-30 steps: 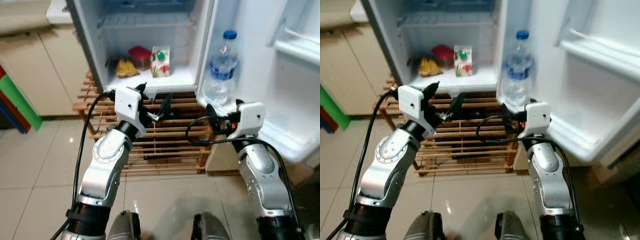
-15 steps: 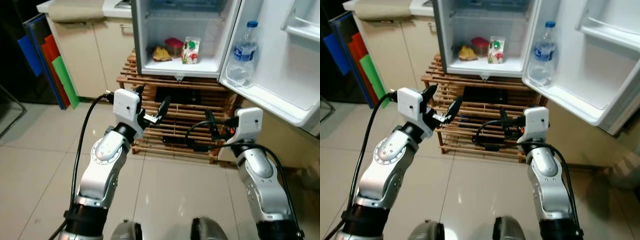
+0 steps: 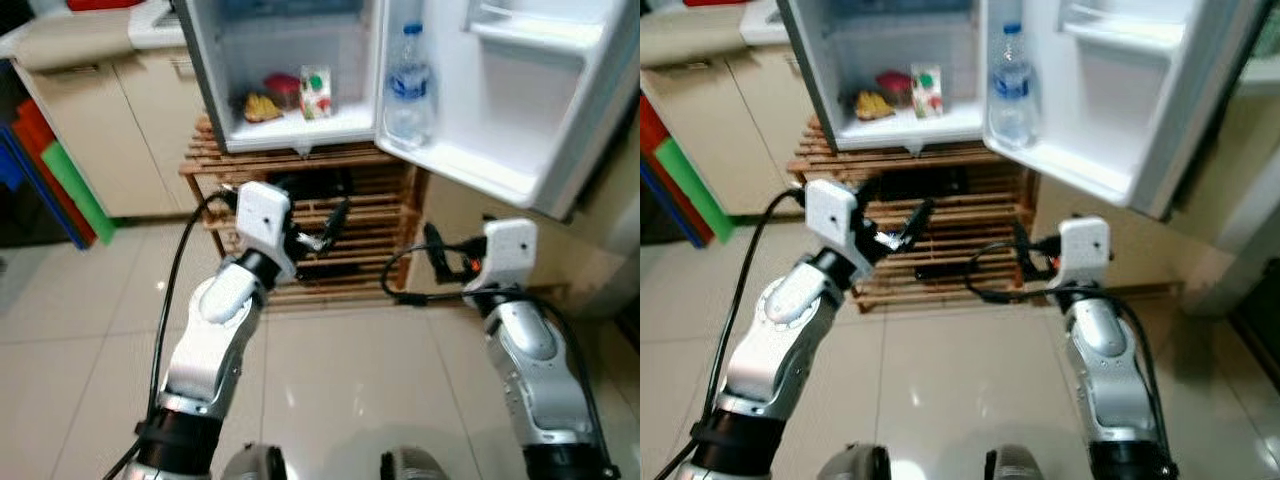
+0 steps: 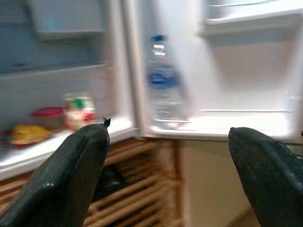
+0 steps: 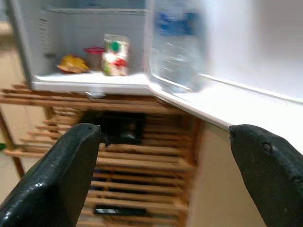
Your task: Restocking fridge
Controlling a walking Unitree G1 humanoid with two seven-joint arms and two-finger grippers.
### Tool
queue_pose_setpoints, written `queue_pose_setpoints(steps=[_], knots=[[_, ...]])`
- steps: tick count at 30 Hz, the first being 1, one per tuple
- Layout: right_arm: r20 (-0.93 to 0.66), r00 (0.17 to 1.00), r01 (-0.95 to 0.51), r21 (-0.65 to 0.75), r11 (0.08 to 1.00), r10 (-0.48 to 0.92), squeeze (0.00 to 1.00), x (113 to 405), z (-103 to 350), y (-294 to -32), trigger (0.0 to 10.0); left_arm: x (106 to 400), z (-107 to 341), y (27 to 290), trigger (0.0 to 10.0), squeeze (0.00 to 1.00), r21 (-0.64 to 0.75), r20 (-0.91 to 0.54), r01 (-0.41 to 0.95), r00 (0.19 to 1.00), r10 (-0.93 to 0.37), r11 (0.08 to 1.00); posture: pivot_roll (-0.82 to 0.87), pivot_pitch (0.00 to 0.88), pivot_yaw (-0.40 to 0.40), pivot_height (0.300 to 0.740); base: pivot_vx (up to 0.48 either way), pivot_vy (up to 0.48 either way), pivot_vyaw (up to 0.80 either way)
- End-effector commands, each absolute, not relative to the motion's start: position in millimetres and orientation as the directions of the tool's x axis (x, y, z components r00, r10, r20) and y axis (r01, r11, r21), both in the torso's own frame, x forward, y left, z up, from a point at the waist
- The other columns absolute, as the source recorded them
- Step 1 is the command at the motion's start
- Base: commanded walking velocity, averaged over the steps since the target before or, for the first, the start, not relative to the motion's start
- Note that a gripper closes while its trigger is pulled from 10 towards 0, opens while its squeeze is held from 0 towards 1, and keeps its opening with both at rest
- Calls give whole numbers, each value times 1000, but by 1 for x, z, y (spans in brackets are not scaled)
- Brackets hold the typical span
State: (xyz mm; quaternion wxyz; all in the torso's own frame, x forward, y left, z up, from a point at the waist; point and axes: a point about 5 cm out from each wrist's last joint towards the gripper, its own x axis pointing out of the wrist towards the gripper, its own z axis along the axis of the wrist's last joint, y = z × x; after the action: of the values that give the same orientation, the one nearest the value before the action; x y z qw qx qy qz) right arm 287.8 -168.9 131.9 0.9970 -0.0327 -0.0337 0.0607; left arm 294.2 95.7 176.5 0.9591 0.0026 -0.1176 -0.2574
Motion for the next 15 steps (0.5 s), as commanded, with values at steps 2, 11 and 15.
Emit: queue_pose_setpoints(steps=[2, 11, 15], knots=[[90, 983, -153, -73, 985, 160, 0, 291, 138, -158, 10000, 297, 179, 99, 10000, 0, 90, 231, 474, 846, -481, 876, -89, 0, 47, 671, 371, -300, 0], [90, 982, -162, -78, 984, 169, 0, 291, 138, -157, 10000, 295, 173, 92, 10000, 0, 108, 201, 498, 837, -509, 860, -89, 0, 45, 671, 284, -312, 0], [92, 981, -162, -78, 984, 169, 0, 292, 138, -156, 10000, 297, 176, 95, 10000, 0, 103, 223, 481, 842, -492, 871, -92, 0, 47, 671, 0, 0, 0]])
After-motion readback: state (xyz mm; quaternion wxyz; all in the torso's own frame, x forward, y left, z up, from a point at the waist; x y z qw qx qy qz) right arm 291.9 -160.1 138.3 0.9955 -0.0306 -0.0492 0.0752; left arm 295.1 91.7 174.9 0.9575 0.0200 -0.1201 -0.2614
